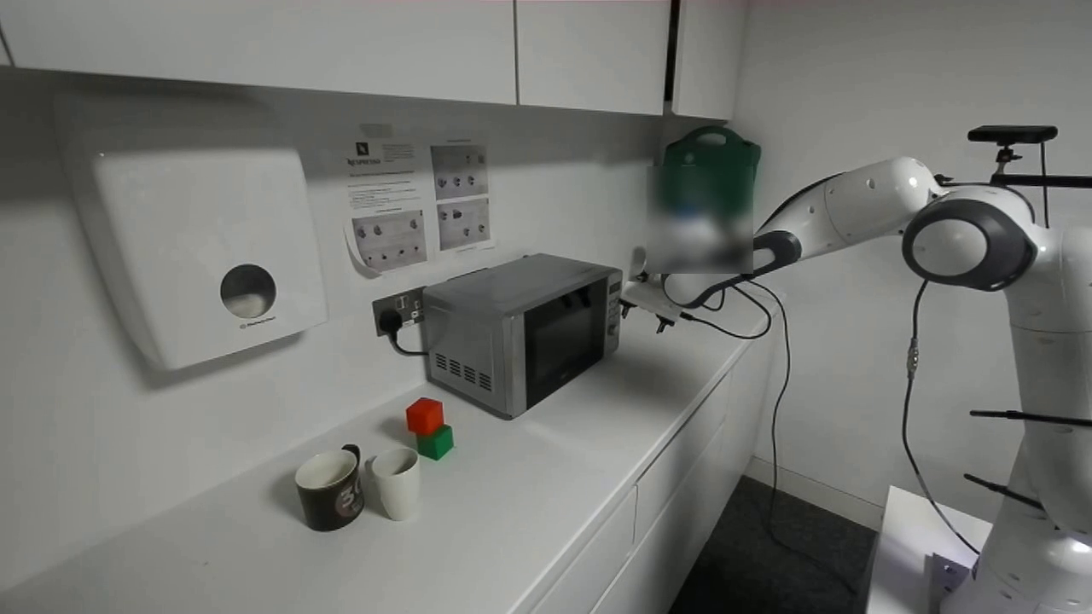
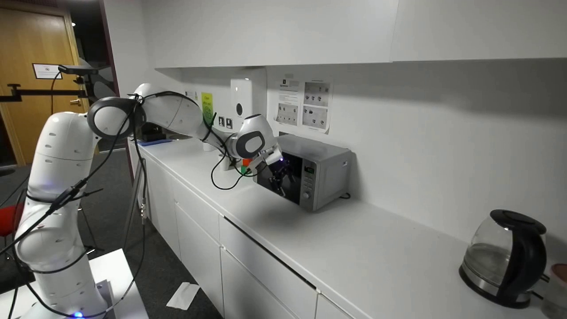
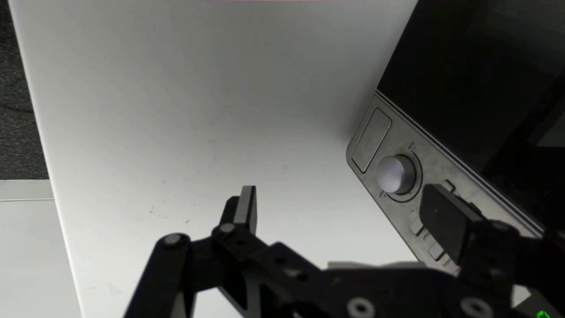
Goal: Press a button on the microwave
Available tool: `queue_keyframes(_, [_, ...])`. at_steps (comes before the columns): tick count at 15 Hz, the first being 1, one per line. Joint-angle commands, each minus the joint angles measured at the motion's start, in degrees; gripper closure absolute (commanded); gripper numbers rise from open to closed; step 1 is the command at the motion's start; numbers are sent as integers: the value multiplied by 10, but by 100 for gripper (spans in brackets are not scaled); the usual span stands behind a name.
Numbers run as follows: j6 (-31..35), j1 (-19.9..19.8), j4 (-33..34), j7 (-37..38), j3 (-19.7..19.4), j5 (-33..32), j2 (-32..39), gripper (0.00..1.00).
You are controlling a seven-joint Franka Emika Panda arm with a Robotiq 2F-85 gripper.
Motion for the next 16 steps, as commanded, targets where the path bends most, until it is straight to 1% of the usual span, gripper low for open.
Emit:
queue_keyframes(1, [-10, 2, 47, 5, -12, 23, 35, 0])
queue_keyframes(9, [-12, 7, 79, 25, -42, 23, 73, 0])
queue_keyframes(16, [-15, 6, 110, 37, -47, 27, 93, 0])
